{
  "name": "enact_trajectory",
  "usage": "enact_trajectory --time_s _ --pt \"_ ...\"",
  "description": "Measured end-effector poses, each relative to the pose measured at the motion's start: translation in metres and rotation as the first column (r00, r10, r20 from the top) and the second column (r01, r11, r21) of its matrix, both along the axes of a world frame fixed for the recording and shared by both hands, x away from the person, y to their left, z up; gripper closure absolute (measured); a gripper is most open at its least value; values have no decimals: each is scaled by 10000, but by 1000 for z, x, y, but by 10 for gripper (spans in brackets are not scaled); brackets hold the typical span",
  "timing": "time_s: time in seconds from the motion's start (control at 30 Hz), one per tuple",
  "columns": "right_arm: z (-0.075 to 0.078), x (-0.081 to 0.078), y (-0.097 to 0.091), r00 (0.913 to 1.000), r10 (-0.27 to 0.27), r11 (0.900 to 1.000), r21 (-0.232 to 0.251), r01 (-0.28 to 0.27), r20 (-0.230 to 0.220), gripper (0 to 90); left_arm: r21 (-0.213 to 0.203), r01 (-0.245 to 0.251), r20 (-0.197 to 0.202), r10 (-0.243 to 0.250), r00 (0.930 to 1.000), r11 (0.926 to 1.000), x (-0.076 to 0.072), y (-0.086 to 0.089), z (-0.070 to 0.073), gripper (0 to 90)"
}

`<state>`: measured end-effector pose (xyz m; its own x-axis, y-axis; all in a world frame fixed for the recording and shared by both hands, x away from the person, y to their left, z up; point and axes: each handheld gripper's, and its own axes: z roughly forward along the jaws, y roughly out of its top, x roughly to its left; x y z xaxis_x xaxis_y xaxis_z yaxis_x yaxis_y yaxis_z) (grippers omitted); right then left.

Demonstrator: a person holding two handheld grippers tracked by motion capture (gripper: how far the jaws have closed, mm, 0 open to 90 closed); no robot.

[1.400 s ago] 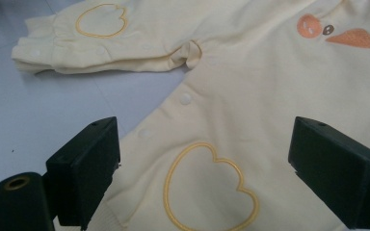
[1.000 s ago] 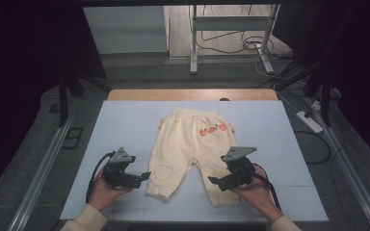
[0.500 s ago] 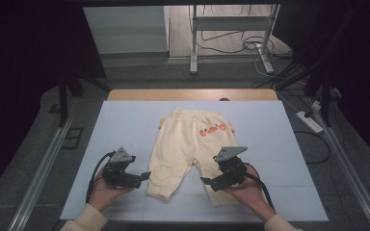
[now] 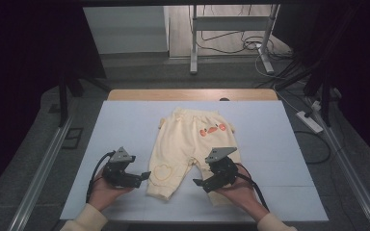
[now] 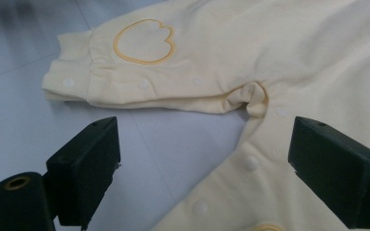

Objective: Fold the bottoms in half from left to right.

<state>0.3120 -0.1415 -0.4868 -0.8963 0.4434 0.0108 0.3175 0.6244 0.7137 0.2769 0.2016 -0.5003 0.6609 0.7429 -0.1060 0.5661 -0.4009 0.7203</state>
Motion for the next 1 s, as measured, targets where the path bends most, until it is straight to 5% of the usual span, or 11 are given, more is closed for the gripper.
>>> enact_trajectory --time_s 1.0 --pt "-8 -7 44 9966 766 9971 73 -764 -297 136 -6 -130 -55 130 9999 9999 2 2 -1 121"
